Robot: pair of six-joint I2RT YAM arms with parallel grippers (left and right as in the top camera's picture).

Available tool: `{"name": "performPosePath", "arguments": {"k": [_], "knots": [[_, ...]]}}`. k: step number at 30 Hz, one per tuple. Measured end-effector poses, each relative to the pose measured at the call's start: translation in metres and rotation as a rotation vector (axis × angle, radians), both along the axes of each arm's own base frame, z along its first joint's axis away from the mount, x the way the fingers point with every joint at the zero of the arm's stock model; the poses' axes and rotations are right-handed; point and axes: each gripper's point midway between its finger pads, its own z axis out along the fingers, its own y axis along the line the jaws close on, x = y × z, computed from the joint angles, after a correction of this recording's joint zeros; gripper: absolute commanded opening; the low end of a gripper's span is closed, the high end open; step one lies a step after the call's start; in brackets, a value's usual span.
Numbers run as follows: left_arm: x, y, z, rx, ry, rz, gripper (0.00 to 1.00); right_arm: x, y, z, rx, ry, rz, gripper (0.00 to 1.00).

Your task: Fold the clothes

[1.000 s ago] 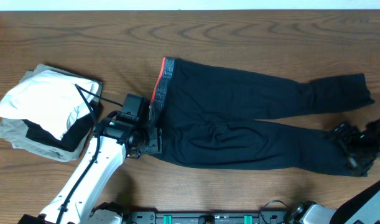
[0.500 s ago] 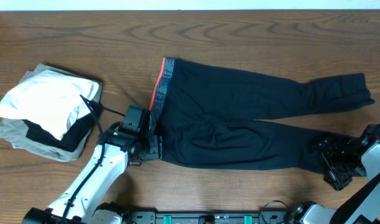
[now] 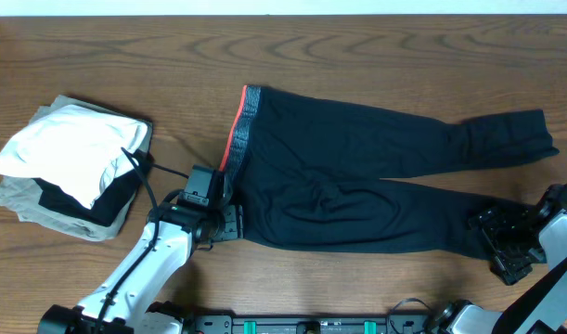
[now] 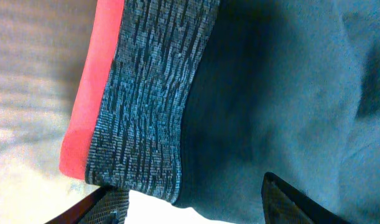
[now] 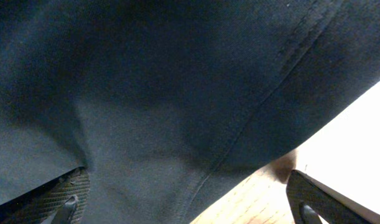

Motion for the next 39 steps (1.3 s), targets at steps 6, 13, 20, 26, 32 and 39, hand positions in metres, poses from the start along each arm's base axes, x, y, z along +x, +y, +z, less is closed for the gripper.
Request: {"name": "performPosePath", "arguments": {"k": [6,13,20,26,32,39], "knots": [[0.002,0.000,-0.010,0.007,0.021,0.001,0.64,-0.002,-0.003,0.000,-0.017,0.011,0.000,0.99],[0.009,-0.001,-0.014,0.008,0.017,0.009,0.15,-0.005,-0.011,-0.001,-0.033,0.015,-0.035,0.98],[0.008,-0.002,-0.014,0.005,0.022,0.011,0.08,-0.012,-0.027,-0.001,-0.058,0.012,-0.108,0.98],[0.008,-0.002,-0.014,0.005,0.023,0.011,0.06,-0.025,-0.044,-0.001,-0.076,0.018,-0.217,0.93],[0.008,-0.002,-0.012,0.003,0.016,0.010,0.06,-0.021,-0.052,0.000,-0.076,-0.026,-0.260,0.88],[0.019,-0.005,0.017,-0.032,-0.100,0.010,0.06,-0.012,-0.058,0.001,-0.090,-0.069,-0.267,0.73]]}}
